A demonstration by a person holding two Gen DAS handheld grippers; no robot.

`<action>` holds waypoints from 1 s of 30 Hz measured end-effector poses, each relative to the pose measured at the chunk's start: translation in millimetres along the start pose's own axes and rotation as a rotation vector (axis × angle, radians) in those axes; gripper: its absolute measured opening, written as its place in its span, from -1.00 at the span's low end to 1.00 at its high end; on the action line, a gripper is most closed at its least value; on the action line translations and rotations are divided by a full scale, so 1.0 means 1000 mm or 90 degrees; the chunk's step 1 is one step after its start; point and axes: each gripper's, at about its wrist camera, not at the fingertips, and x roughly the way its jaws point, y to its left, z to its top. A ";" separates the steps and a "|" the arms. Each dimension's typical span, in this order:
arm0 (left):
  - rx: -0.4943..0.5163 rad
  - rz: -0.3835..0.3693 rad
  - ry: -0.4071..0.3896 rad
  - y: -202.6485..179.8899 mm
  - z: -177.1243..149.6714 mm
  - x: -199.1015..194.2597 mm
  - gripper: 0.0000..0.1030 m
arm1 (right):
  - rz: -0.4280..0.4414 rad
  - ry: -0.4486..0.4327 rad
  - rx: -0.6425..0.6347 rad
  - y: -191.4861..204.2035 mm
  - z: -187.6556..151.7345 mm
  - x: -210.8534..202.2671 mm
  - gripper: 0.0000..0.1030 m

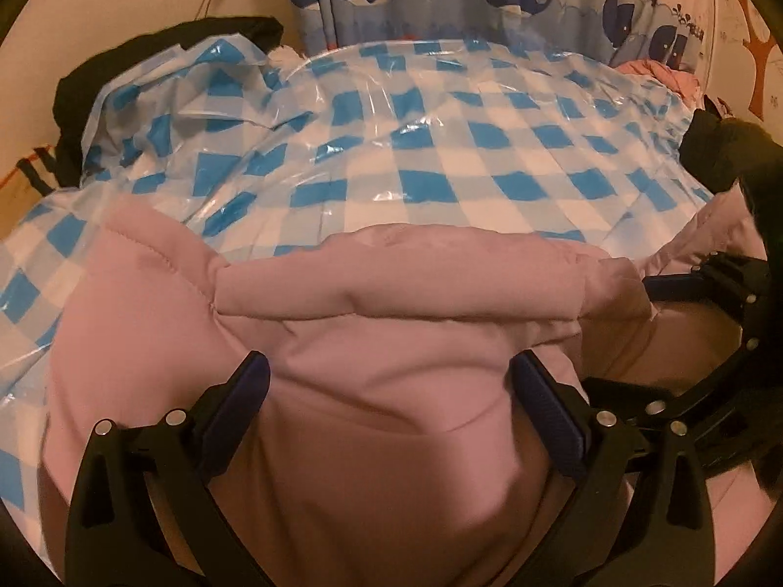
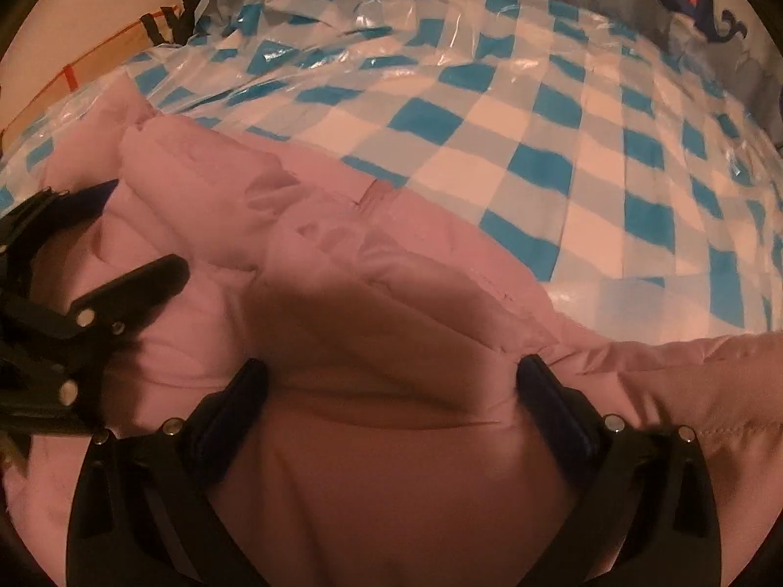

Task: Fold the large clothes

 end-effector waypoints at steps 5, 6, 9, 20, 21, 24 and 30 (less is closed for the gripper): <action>-0.049 -0.021 -0.053 0.041 -0.011 -0.075 0.85 | 0.011 -0.082 0.072 -0.042 -0.019 -0.084 0.87; -0.053 -0.012 -0.064 0.049 -0.016 -0.085 0.85 | -0.015 -0.094 0.084 -0.055 -0.028 -0.097 0.87; -0.083 0.033 -0.052 0.085 -0.036 -0.088 0.85 | -0.057 -0.071 0.164 -0.103 -0.060 -0.088 0.87; -0.155 0.000 -0.022 0.115 -0.062 -0.084 0.87 | -0.033 -0.060 0.209 -0.108 -0.091 -0.079 0.87; -0.154 0.009 -0.051 0.115 -0.067 -0.101 0.87 | -0.012 -0.097 0.200 -0.096 -0.095 -0.097 0.87; -0.123 0.034 -0.049 0.113 -0.090 -0.107 0.87 | -0.009 -0.120 0.139 -0.059 -0.117 -0.112 0.87; -0.138 0.012 -0.031 0.114 -0.109 -0.087 0.87 | -0.024 -0.087 0.112 -0.044 -0.124 -0.075 0.90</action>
